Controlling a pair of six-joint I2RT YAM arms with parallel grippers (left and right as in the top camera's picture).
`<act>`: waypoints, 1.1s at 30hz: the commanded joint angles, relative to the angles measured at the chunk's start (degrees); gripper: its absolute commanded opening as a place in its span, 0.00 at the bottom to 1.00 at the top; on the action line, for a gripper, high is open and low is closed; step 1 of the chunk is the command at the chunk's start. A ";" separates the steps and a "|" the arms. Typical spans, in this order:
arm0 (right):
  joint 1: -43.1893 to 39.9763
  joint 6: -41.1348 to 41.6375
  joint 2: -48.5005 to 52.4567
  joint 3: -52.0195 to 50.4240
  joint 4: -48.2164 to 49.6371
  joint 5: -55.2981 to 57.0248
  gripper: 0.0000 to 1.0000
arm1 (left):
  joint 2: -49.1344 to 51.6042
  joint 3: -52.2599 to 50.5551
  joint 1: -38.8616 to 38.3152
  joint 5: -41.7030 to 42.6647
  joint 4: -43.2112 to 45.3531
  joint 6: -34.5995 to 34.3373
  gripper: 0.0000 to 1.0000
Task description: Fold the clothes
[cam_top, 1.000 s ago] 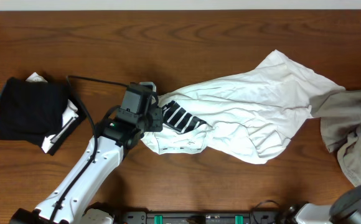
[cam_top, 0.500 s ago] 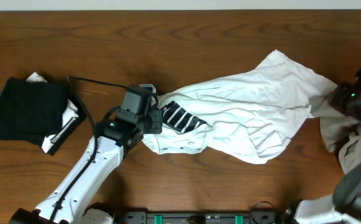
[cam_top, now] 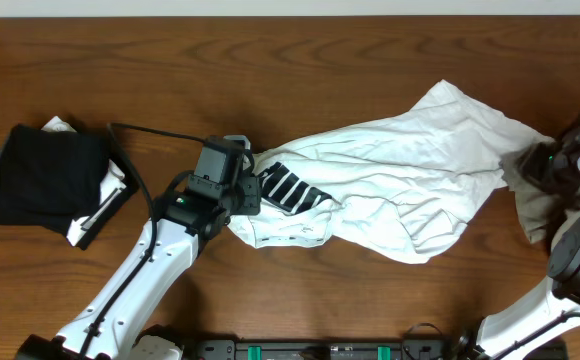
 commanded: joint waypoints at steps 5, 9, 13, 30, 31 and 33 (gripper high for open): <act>-6.47 2.69 -0.15 0.22 7.37 5.55 0.17 | 0.09 0.70 -0.02 0.15 -0.33 -0.09 0.42; -10.62 2.71 -0.15 0.22 9.44 5.53 0.19 | 0.09 0.70 -0.02 0.15 -0.33 -0.11 0.42; -15.26 2.71 -0.15 0.22 10.14 0.26 0.17 | 0.09 0.70 -0.02 0.15 -0.33 -0.11 0.43; -10.16 -24.09 -0.35 1.01 1.22 -39.67 0.20 | 0.09 0.70 -0.02 0.15 -1.16 -0.09 0.43; -9.46 -24.00 -0.35 1.01 0.94 -37.38 0.20 | 0.09 0.70 -0.02 0.15 -1.16 -0.09 0.43; -8.02 -22.58 -0.31 0.94 0.55 -30.88 0.20 | 0.09 0.70 -0.02 0.15 -1.18 -0.11 0.43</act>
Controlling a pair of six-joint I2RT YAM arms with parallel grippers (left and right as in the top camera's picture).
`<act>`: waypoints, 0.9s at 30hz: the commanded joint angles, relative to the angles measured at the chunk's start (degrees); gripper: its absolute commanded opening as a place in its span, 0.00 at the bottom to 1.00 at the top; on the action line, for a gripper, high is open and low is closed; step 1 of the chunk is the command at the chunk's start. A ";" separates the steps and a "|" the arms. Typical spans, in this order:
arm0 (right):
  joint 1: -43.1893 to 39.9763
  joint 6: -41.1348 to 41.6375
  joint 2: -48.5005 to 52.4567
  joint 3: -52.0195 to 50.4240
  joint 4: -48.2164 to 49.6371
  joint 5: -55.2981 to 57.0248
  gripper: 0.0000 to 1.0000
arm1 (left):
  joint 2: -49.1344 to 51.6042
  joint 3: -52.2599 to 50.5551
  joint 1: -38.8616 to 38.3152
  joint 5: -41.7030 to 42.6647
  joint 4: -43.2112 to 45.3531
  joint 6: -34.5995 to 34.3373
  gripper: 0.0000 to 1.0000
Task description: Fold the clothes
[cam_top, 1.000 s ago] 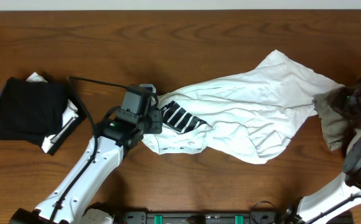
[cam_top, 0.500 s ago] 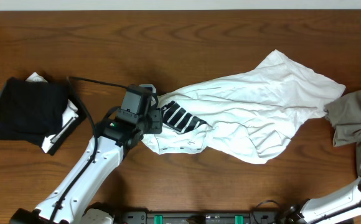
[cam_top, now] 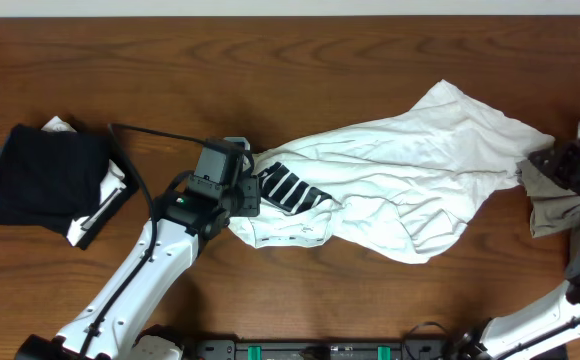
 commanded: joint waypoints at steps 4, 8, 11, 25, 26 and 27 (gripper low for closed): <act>4.20 -0.83 0.31 0.09 0.85 14.99 0.19 | 0.09 0.70 -0.02 0.15 -0.15 -0.11 0.43; 5.09 2.60 1.60 -0.17 2.12 21.24 0.17 | 0.09 0.70 -0.02 0.15 -0.13 -0.11 0.43; 4.61 5.81 2.69 -0.17 2.36 27.63 0.16 | 0.09 0.70 -0.02 0.15 -0.13 -0.11 0.43; -2.47 11.41 6.93 -0.17 9.16 33.27 0.16 | 0.09 0.70 -0.02 0.15 -0.13 -0.11 0.43; -3.10 11.61 6.93 -0.17 9.88 33.31 0.16 | 0.09 0.70 -0.02 0.15 -0.13 -0.11 0.43; -3.87 11.80 6.93 -0.15 10.73 33.31 0.16 | 0.09 0.70 -0.02 0.15 -0.11 -0.11 0.43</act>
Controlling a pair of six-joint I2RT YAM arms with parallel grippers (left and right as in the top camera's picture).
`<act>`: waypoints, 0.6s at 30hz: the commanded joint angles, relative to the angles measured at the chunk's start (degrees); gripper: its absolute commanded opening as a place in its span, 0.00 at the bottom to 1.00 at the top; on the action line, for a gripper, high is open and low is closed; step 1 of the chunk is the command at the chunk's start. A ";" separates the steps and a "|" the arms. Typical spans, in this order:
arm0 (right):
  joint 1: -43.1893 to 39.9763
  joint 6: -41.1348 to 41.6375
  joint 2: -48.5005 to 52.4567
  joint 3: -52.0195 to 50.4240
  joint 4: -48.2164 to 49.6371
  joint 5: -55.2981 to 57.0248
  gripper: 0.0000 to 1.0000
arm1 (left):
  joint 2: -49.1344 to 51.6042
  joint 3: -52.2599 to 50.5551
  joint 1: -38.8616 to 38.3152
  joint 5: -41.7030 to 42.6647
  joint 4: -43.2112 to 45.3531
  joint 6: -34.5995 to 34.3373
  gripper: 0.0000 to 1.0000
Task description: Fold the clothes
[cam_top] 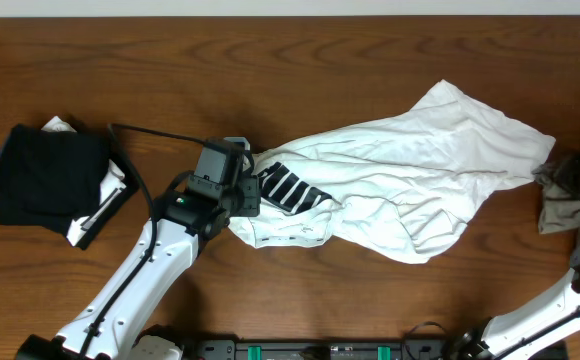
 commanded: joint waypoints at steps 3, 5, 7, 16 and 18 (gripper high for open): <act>-4.63 4.55 2.01 -0.07 3.08 5.31 0.18 | 0.09 0.70 -0.02 0.13 0.11 -0.11 0.43; -5.88 6.88 2.01 -0.07 4.20 6.58 0.19 | 0.09 0.70 -0.02 0.13 0.57 -0.11 0.44; -6.95 8.55 2.01 -0.07 5.27 7.02 0.20 | 0.09 0.70 -0.02 0.13 1.20 -0.11 0.43; -7.80 10.40 1.92 1.20 7.98 -3.04 0.33 | 0.09 0.70 -0.02 0.13 2.91 -0.11 0.50; -7.63 10.40 1.38 2.25 7.54 -8.17 0.40 | 0.09 0.70 -0.02 0.15 2.82 -0.11 0.57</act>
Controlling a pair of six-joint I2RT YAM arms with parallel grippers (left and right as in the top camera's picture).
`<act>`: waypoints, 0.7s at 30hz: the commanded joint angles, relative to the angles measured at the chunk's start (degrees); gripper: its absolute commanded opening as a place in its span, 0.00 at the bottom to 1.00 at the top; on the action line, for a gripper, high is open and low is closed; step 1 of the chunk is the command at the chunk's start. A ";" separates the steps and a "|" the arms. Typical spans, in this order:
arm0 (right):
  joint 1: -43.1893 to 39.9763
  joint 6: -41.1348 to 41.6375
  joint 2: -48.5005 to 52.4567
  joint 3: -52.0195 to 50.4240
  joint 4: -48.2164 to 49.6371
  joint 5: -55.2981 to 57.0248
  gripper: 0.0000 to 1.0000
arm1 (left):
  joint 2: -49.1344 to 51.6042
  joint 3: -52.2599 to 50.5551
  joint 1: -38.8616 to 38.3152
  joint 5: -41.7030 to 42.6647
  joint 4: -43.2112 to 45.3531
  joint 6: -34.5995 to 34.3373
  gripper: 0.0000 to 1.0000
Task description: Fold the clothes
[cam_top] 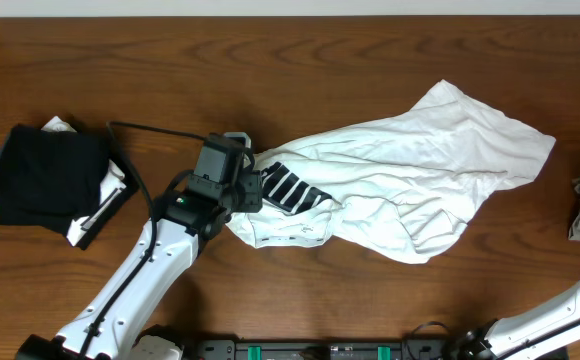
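Observation:
A crumpled white shirt [400, 190] lies across the middle of the table, with a black-and-white striped piece [292, 188] at its left end. My left gripper [254, 190] rests at that left end and looks shut on the shirt's edge, its fingertips partly hidden by the wrist. A bunched grey-beige cloth hangs at the far right edge of the view. My right gripper sits on top of it, shut on it and mostly out of frame.
A folded dark garment [40, 178] lies at the far left on a white piece and a dark flat board [105, 212]. A black cable [145, 130] runs from there to the left arm. Bare wood [270, 60] shows along the back.
My right gripper has moved further right with the grey-beige cloth, which now sits apart from the white shirt at the frame's edge. The left arm and the shirt have not moved.
The right gripper first sat on the grey-beige cloth right against the shirt's right end. At each later moment gripper and cloth were further right, and now they are clear of the shirt. The left gripper stayed at the shirt's left end throughout.

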 commanded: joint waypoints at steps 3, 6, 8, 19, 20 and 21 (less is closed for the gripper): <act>0.85 0.20 -2.23 3.48 -1.42 -13.18 0.45 | 0.07 0.70 -0.02 0.26 -0.42 -0.28 0.59; 2.73 -1.16 -6.80 5.29 -4.57 -14.29 0.45 | 0.07 0.70 -0.02 1.88 -1.05 -0.26 0.60; 4.31 -2.12 -10.27 6.47 -7.58 -14.25 0.45 | 0.07 0.70 -0.02 2.54 -1.73 -0.28 0.60; 15.06 -5.42 -22.51 6.69 -32.11 -11.10 0.47 | -1.42 1.11 -0.02 3.91 -4.72 -2.51 0.98; 16.06 -5.68 -22.40 6.45 -34.58 -9.92 0.47 | -2.05 1.14 -0.02 5.97 -4.70 -3.04 0.98; 16.79 -5.79 -22.40 6.21 -35.93 -8.98 0.47 | -2.75 1.14 -0.22 8.37 -4.68 -3.87 0.98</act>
